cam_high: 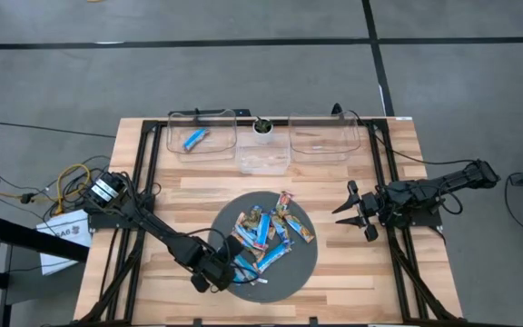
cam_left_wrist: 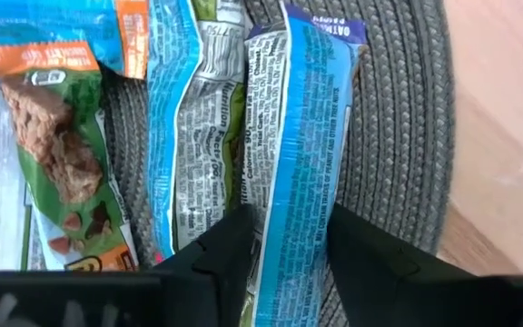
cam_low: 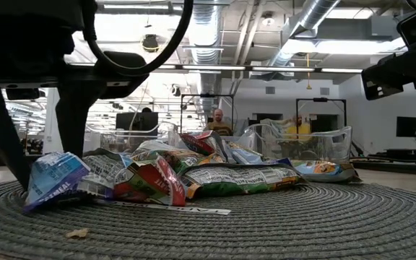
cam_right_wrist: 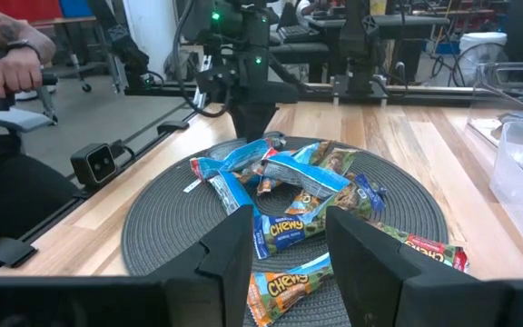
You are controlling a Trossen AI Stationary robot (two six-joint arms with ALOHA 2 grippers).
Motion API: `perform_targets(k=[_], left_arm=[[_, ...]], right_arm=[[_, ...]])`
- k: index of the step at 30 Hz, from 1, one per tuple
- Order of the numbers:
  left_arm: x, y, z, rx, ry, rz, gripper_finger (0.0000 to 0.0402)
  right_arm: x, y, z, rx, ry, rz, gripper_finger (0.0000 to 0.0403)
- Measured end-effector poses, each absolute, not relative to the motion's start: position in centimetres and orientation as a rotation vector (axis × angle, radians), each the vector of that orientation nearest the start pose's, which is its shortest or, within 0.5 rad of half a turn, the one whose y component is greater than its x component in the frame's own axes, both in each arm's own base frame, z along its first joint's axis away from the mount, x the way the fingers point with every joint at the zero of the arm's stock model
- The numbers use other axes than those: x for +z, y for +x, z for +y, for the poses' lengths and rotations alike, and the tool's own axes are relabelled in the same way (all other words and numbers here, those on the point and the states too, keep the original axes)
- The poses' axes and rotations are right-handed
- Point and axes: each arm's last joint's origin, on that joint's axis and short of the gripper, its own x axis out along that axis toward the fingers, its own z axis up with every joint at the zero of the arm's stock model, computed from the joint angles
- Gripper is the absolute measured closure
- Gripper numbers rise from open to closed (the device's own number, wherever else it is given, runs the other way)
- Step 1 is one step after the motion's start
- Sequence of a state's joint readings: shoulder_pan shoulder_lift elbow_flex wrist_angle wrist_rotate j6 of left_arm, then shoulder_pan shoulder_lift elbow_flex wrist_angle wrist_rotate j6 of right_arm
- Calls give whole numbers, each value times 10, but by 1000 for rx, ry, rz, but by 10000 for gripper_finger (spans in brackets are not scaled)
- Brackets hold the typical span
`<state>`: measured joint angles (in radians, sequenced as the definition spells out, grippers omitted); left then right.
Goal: Pick and place Granola Bars by type
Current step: Put the blue granola bar into the white bin
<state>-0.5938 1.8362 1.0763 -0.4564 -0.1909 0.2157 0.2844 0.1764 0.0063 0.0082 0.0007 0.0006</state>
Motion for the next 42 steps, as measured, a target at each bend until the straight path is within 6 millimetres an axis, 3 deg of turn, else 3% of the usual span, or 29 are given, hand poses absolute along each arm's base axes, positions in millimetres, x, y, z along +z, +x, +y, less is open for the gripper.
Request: perform_targets(k=[11, 21, 31, 42], left_arm=[[143, 286, -187, -430, 588, 1109, 361], [145, 287, -196, -428, 534, 1051, 367], [158, 302, -210, -448, 456, 814, 368], [188, 337, -202, -376, 288, 443, 369]], right_arm=[[152, 103, 30, 283, -23, 161, 269], [152, 103, 30, 283, -23, 161, 269], [152, 103, 30, 284, -23, 161, 269], [152, 103, 30, 283, -23, 161, 270]])
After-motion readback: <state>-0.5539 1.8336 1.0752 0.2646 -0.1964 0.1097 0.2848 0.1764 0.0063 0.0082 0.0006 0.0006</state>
